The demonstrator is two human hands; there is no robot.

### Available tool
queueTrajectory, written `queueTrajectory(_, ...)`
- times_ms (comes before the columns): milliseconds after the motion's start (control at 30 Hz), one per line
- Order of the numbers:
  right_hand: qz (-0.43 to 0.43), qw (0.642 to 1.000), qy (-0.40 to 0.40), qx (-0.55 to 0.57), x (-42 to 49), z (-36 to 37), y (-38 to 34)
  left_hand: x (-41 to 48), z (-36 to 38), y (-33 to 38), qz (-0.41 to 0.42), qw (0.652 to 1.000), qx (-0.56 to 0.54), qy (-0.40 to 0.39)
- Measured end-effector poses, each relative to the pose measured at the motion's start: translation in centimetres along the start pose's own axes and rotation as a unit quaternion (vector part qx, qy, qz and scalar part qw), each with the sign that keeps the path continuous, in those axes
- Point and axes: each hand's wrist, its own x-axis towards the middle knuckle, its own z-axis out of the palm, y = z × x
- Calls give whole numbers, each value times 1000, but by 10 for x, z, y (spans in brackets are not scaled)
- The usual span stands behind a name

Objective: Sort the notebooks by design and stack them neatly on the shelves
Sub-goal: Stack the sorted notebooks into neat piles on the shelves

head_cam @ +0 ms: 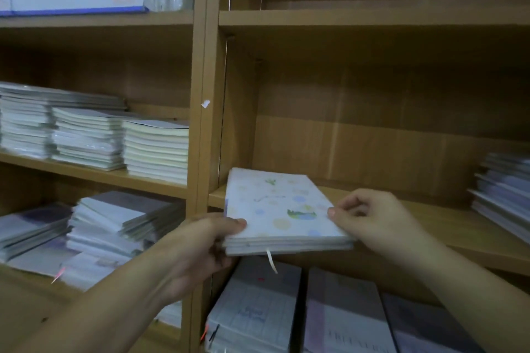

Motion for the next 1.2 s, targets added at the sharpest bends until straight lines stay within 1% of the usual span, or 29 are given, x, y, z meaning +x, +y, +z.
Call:
queueTrajectory(33,11,1000,9,21,-9,0,5,-5,-3,-5,-21,999,-6,-36)
queueTrajectory(67,36,998,-1,44,-18,1,10,-7,-5,-10,-40,997,-4,-64)
queueTrajectory(100,75,994,-32,74,-25,3,15,-8,-6,-15,-50,996,-3,-79)
queueTrajectory(167,133,972,-112,157,-36,8,25,-7,-2,-29,-46,997,-17,-66)
queueTrajectory(200,137,963,-133,190,-39,11,31,-7,0,-38,-34,998,-17,-51)
queueTrajectory(233,132,961,-134,204,-42,14,38,-7,4,-47,-20,999,-6,-38)
queueTrajectory(300,109,970,-115,185,-51,13,47,-12,12,-66,8,999,20,-31)
queueTrajectory(367,91,980,-104,143,-64,11,57,-19,20,-83,38,997,48,-39)
queueTrajectory(467,93,984,-86,128,-86,10,86,-21,38,-105,97,988,116,-38)
queueTrajectory(633,101,993,26,57,-112,9,145,0,87,-150,170,957,231,-35)
queueTrajectory(767,133,988,73,4,-118,3,190,24,128,-185,220,927,302,-20)
queueTrajectory(900,125,987,102,-17,-116,1,232,47,157,-216,221,917,332,4)
queueTrajectory(1067,113,991,70,-24,-106,13,261,62,162,-245,236,908,343,44)
queueTrajectory(1200,117,989,82,-23,-101,23,270,69,158,-251,239,903,354,37)
